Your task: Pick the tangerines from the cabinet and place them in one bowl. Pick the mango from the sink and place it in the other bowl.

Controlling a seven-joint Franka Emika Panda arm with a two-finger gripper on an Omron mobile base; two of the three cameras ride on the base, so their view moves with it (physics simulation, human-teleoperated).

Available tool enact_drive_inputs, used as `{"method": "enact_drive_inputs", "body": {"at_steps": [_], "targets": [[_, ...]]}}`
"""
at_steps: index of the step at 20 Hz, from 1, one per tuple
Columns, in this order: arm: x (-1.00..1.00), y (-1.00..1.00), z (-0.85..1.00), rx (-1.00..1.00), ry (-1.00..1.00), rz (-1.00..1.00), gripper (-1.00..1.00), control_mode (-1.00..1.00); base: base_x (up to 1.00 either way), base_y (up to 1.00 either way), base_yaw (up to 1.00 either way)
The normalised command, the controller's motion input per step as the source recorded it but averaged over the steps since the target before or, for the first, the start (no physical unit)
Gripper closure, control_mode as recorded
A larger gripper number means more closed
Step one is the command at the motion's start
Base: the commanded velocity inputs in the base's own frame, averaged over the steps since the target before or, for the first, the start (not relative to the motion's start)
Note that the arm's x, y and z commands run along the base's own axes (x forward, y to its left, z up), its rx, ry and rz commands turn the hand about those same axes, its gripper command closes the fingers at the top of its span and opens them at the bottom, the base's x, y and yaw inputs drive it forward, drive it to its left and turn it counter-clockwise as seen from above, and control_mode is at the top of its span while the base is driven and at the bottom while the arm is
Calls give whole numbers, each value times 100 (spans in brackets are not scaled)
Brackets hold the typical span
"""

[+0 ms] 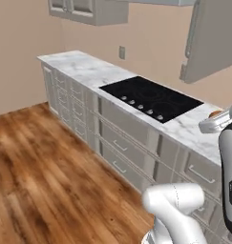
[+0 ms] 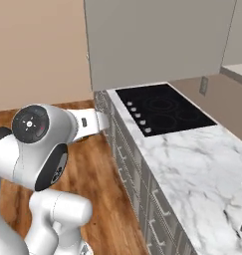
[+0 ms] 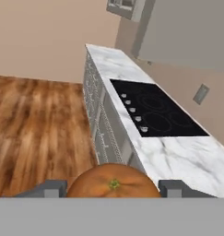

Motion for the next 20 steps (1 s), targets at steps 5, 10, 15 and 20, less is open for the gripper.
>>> {"method": "enact_drive_inputs", "body": {"at_steps": [5, 10, 15, 20], "targets": [[0, 0, 0, 0, 0, 0, 100, 100, 0, 22, 47], [0, 0, 0, 0, 0, 0, 100, 100, 0, 23, 46], [0, 0, 0, 0, 0, 0, 100, 100, 0, 24, 46], [0, 0, 0, 0, 0, 0, 100, 100, 0, 24, 45]]}}
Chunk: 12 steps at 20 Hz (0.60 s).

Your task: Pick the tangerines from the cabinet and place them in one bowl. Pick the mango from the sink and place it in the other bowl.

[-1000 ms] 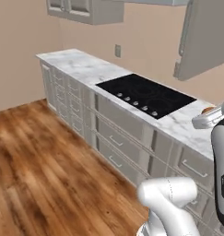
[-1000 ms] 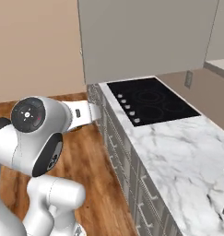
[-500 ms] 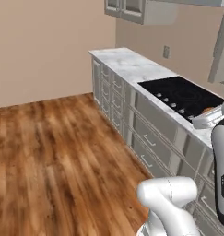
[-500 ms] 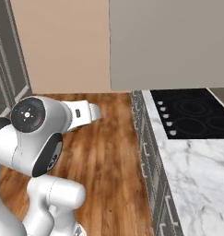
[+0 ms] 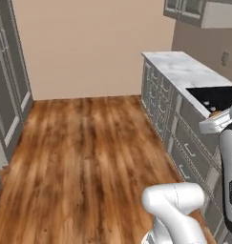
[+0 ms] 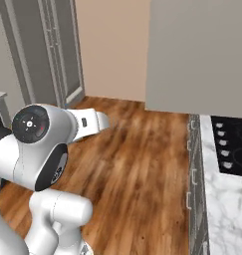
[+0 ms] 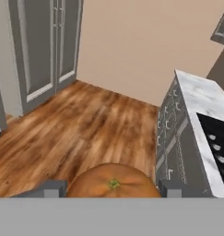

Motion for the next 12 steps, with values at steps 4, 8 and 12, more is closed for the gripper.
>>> {"method": "enact_drive_inputs", "body": {"at_steps": [4, 8, 12], "targets": [[0, 0, 0, 0, 0, 0, 100, 100, 0, 27, 44], [0, 0, 0, 0, 0, 0, 100, 100, 0, 27, 43], [0, 0, 0, 0, 0, 0, 100, 100, 0, 27, 43]]}}
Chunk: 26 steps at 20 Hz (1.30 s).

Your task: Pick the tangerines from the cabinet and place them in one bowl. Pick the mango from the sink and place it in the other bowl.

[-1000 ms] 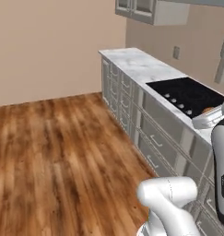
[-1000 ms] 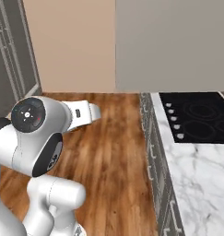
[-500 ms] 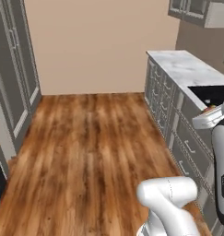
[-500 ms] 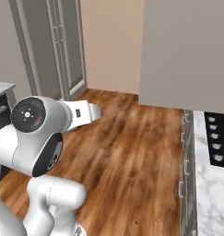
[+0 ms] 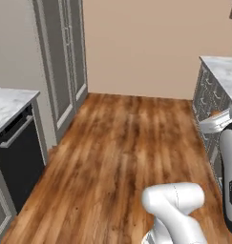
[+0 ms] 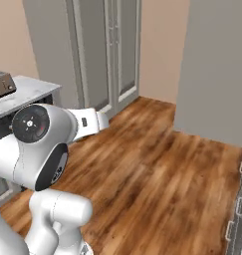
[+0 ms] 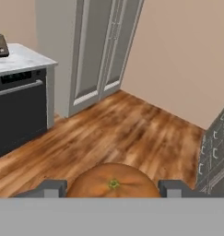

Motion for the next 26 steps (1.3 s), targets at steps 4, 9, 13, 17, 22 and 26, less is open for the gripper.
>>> {"method": "enact_drive_inputs", "body": {"at_steps": [4, 9, 13, 17, 22, 26], "targets": [[0, 0, 0, 0, 0, 0, 100, 100, 0, 27, 42], [0, 0, 0, 0, 0, 0, 100, 100, 0, 28, 42], [0, 0, 0, 0, 0, 0, 100, 100, 0, 24, 42], [0, 0, 0, 0, 0, 0, 100, 100, 0, 20, 42], [0, 0, 0, 0, 0, 0, 100, 100, 0, 20, 42], [0, 0, 0, 0, 0, 0, 100, 100, 0, 21, 42]]}}
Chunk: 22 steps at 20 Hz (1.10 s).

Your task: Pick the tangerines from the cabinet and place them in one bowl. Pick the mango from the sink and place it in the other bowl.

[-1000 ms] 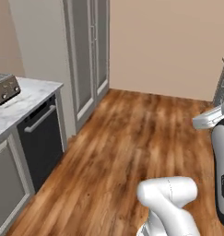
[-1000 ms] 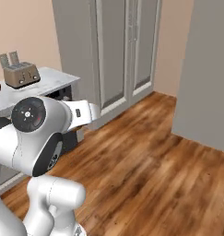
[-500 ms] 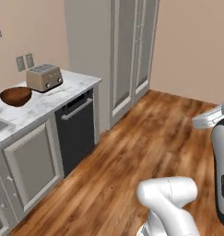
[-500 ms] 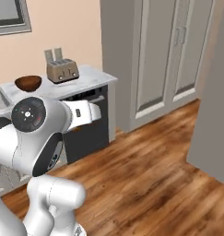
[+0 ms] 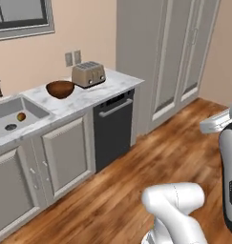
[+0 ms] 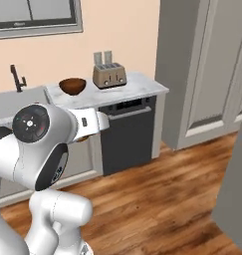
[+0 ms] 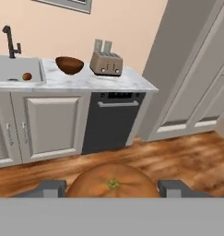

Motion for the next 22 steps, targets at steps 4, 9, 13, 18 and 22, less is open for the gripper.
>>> {"method": "enact_drive_inputs", "body": {"at_steps": [4, 9, 13, 18, 22], "targets": [[0, 0, 0, 0, 0, 0, 100, 100, 0, 20, 40], [0, 0, 0, 0, 0, 0, 100, 100, 0, 19, 35], [0, 0, 0, 0, 0, 0, 100, 100, 1, 14, 31], [0, 0, 0, 0, 0, 0, 100, 100, 7, 1, 25], [0, 0, 0, 0, 0, 0, 100, 100, 8, 0, 22]]}}
